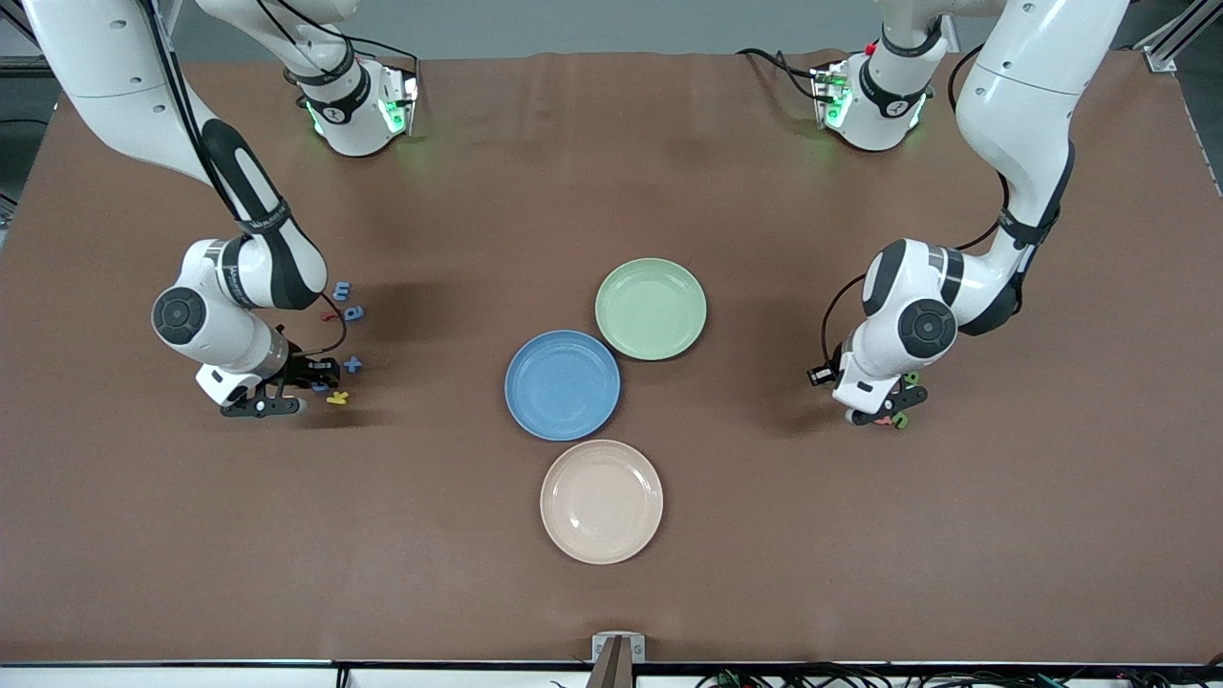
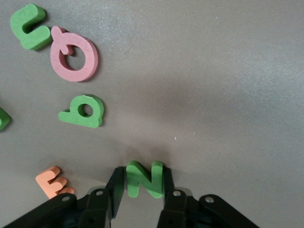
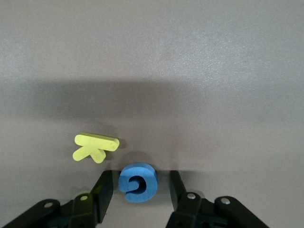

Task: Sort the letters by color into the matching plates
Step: 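Grasp the blue G with the right gripper while the left gripper grasps the green Z, then carry the blue G to the blue plate while the left gripper drops Z on green, then return both grippers to their letter clusters, then grasp the blue plus sign with the right gripper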

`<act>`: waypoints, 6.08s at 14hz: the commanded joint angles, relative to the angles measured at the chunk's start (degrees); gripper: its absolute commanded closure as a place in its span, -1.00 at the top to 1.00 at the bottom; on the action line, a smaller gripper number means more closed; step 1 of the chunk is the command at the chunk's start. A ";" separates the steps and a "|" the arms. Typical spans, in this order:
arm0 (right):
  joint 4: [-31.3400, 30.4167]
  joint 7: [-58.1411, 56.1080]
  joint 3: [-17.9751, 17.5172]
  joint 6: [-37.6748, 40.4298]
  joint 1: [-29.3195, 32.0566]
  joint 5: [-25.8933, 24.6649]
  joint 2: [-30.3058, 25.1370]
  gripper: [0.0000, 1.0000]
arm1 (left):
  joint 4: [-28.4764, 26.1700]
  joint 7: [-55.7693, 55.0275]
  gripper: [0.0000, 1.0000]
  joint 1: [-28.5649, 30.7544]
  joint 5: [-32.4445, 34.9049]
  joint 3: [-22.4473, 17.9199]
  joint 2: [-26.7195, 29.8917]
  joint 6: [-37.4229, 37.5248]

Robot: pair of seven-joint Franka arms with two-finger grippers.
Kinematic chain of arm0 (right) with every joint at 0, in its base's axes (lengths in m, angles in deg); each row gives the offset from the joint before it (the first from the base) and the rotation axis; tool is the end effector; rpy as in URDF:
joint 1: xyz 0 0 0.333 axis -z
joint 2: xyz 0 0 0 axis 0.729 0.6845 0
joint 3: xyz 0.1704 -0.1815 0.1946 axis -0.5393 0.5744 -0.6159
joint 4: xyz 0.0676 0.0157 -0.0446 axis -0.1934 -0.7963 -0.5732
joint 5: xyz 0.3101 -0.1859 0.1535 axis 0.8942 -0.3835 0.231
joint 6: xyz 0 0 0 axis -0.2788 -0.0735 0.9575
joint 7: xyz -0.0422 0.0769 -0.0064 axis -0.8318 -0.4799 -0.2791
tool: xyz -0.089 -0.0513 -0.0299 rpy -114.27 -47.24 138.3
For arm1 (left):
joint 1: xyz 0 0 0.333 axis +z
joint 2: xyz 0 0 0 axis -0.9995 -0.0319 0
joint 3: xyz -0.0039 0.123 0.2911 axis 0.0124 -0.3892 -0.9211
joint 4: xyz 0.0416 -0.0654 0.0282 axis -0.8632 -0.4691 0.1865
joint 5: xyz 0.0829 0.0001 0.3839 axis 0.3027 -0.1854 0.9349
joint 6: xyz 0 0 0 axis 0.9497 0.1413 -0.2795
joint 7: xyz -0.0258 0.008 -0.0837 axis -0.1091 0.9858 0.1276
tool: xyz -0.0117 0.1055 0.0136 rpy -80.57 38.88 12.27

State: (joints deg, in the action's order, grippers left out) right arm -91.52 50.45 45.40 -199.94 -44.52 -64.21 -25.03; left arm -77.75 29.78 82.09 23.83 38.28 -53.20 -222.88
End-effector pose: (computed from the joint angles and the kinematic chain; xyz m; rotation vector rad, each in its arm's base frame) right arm 0.5595 -0.0096 0.1718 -3.1292 -0.0738 0.0611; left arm 0.5641 -0.1586 0.1768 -3.0734 -0.5346 0.2128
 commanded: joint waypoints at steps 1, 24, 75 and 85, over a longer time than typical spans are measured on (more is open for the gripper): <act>-0.31 -0.28 -0.39 -1.46 0.44 -0.97 0.65 -0.31 | 0.70 -0.91 -0.75 0.20 0.99 0.19 -0.56 -0.36; 23.67 36.81 -0.74 23.35 -31.54 3.50 -1.04 -0.58 | 7.82 -25.58 -1.00 -12.53 0.99 14.69 5.51 10.03; -5.32 8.86 0.23 1.54 -6.16 -0.45 -7.89 0.90 | 9.23 6.92 0.80 14.26 11.36 14.08 -1.18 7.82; -4.89 9.47 0.23 -1.63 -6.15 -0.45 -2.88 0.70 | 9.49 7.00 0.81 13.73 11.36 14.08 -1.88 7.82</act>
State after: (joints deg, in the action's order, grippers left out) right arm -96.10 59.49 46.35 -199.93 -51.15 -63.66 -28.73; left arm -69.05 37.09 95.69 33.99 52.25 -54.62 -214.88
